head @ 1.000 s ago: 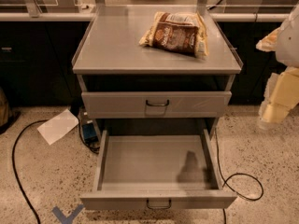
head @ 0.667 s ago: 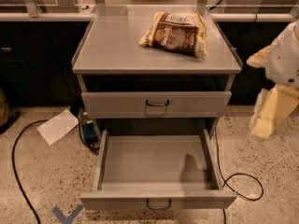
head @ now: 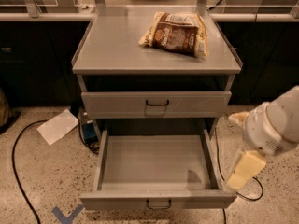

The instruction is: Close middle drawer

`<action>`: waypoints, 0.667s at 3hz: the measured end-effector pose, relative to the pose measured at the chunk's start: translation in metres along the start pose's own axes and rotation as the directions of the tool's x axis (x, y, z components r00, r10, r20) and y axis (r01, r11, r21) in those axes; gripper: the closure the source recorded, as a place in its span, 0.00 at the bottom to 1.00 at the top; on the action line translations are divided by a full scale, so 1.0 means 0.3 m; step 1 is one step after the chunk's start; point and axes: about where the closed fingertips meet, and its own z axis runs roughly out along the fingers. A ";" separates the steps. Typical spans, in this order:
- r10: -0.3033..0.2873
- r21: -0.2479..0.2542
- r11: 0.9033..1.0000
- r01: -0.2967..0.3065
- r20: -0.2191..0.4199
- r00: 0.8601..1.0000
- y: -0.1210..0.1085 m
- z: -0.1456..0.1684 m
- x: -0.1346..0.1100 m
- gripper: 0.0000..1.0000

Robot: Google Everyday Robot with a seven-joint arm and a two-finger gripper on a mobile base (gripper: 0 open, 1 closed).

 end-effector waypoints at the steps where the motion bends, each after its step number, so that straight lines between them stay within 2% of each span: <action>1: 0.082 -0.078 0.994 -0.080 0.024 0.996 0.089 0.210 0.094 0.00; 2: 0.082 -0.078 0.994 -0.080 0.024 0.996 0.089 0.211 0.094 0.00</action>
Offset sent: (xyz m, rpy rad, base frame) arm -0.0172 0.0048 -0.0600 0.0579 0.0746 -0.0385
